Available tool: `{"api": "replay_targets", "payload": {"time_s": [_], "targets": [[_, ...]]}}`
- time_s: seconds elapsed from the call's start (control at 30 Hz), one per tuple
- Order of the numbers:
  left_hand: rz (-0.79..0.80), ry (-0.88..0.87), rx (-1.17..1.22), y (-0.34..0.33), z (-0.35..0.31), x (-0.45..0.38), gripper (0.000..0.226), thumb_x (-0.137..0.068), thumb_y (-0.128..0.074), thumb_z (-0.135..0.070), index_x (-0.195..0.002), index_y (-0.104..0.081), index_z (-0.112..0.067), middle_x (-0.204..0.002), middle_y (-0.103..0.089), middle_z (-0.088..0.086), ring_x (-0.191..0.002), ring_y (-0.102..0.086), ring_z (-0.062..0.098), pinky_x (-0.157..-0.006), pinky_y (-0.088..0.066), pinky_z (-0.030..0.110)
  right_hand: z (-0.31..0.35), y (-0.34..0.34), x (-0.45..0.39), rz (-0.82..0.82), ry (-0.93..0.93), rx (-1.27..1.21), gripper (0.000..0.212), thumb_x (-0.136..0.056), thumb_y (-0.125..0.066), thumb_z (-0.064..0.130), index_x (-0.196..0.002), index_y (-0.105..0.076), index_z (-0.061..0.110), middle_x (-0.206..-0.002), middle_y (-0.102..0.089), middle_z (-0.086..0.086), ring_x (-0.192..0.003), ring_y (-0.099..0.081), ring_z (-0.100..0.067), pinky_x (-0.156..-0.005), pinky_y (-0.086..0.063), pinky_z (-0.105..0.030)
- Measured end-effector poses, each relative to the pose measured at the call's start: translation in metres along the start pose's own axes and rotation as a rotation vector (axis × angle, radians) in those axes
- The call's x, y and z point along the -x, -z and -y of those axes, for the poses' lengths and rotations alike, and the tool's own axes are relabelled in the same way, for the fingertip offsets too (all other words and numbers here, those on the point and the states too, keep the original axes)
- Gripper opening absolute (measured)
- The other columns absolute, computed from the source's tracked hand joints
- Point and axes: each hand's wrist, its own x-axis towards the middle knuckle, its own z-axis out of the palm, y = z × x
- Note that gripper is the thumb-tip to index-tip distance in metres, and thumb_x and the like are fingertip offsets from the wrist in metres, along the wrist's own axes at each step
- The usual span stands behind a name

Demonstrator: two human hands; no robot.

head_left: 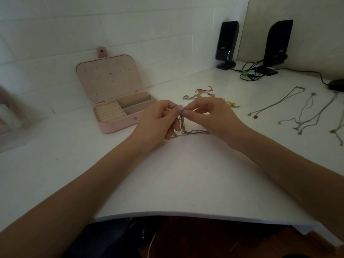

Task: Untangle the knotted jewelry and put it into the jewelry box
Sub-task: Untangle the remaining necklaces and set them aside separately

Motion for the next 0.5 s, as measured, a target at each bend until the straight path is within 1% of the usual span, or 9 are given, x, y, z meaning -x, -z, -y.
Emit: {"api": "replay_targets", "payload": {"time_s": [0.03, 0.07, 0.13, 0.2, 0.23, 0.3, 0.33, 0.4, 0.5], "targets": [[0.004, 0.009, 0.003, 0.0000, -0.0004, -0.0003, 0.021, -0.099, -0.050, -0.023, -0.080, -0.055, -0.015, -0.051, -0.057, -0.006, -0.035, -0.039, 0.009, -0.037, -0.030, 0.016, -0.0007, -0.0006, -0.0004, -0.010, -0.015, 0.003, 0.009, -0.085, -0.070, 0.031, -0.077, -0.071, 0.027, -0.076, -0.069, -0.006, -0.067, -0.055, -0.008, -0.059, -0.038, -0.012], [0.007, 0.019, 0.002, -0.0003, -0.0009, -0.0006, 0.021, -0.099, -0.049, -0.023, -0.081, -0.055, -0.015, -0.051, -0.057, -0.007, -0.035, -0.039, 0.009, -0.037, -0.030, 0.016, -0.0010, -0.0008, -0.0010, -0.021, -0.031, 0.008, 0.010, -0.085, -0.070, 0.031, -0.077, -0.071, 0.026, -0.075, -0.069, -0.007, -0.066, -0.052, -0.009, -0.055, -0.036, -0.011], [0.015, 0.044, 0.002, -0.0006, -0.0016, -0.0014, 0.021, -0.099, -0.050, -0.024, -0.081, -0.055, -0.015, -0.049, -0.057, -0.007, -0.035, -0.038, 0.008, -0.037, -0.029, 0.016, -0.0008, -0.0001, -0.0026, -0.029, -0.056, -0.007, 0.011, -0.087, -0.068, 0.028, -0.076, -0.068, 0.024, -0.064, -0.064, 0.013, -0.062, -0.049, -0.006, -0.051, -0.035, -0.006], [0.026, 0.059, -0.010, -0.0002, -0.0012, -0.0023, 0.020, -0.097, -0.053, -0.023, -0.079, -0.055, -0.014, -0.046, -0.054, -0.007, -0.034, -0.036, 0.007, -0.036, -0.027, 0.016, 0.0004, 0.0018, -0.0033, -0.009, -0.076, -0.053, 0.013, -0.090, -0.065, 0.023, -0.077, -0.065, 0.023, -0.062, -0.059, 0.021, -0.064, -0.050, -0.004, -0.058, -0.039, -0.009], [0.027, 0.053, -0.026, -0.0002, -0.0006, -0.0025, 0.020, -0.097, -0.054, -0.022, -0.078, -0.054, -0.015, -0.044, -0.052, -0.008, -0.034, -0.035, 0.006, -0.036, -0.027, 0.016, -0.0004, 0.0020, -0.0033, 0.014, -0.084, -0.072, 0.014, -0.091, -0.063, 0.022, -0.078, -0.064, 0.023, -0.067, -0.060, 0.020, -0.068, -0.051, -0.004, -0.064, -0.044, -0.014], [0.015, 0.029, -0.068, -0.0002, 0.0001, -0.0024, 0.018, -0.095, -0.057, -0.018, -0.077, -0.055, -0.014, -0.040, -0.047, -0.010, -0.034, -0.034, 0.003, -0.038, -0.027, 0.015, -0.0008, 0.0006, -0.0024, 0.080, -0.120, -0.086, 0.015, -0.095, -0.057, 0.021, -0.082, -0.063, 0.021, -0.080, -0.062, 0.009, -0.078, -0.055, -0.006, -0.078, -0.049, -0.027], [0.002, 0.015, -0.101, 0.0000, 0.0002, -0.0022, 0.017, -0.093, -0.058, -0.015, -0.077, -0.055, -0.015, -0.040, -0.046, -0.011, -0.035, -0.035, 0.001, -0.039, -0.027, 0.014, -0.0001, -0.0011, -0.0018, 0.112, -0.150, -0.091, 0.016, -0.097, -0.054, 0.022, -0.084, -0.062, 0.020, -0.086, -0.062, 0.005, -0.081, -0.057, -0.007, -0.081, -0.049, -0.028], [-0.038, -0.020, -0.184, -0.0001, 0.0004, -0.0011, 0.017, -0.089, -0.061, -0.013, -0.074, -0.056, -0.018, -0.041, -0.046, -0.013, -0.036, -0.037, 0.001, -0.041, -0.028, 0.012, 0.0014, -0.0041, -0.0012, 0.162, -0.206, -0.116, 0.019, -0.100, -0.048, 0.022, -0.086, -0.060, 0.019, -0.089, -0.061, 0.003, -0.083, -0.056, -0.008, -0.079, -0.047, -0.026], [-0.077, -0.099, -0.312, 0.0002, 0.0018, 0.0009, 0.018, -0.084, -0.064, -0.016, -0.071, -0.055, -0.025, -0.046, -0.048, -0.012, -0.041, -0.039, 0.001, -0.046, -0.030, 0.016, 0.0031, -0.0054, -0.0008, 0.199, -0.250, -0.156, 0.024, -0.101, -0.044, 0.022, -0.082, -0.058, 0.017, -0.080, -0.057, 0.003, -0.074, -0.053, -0.007, -0.071, -0.044, -0.019]]}}
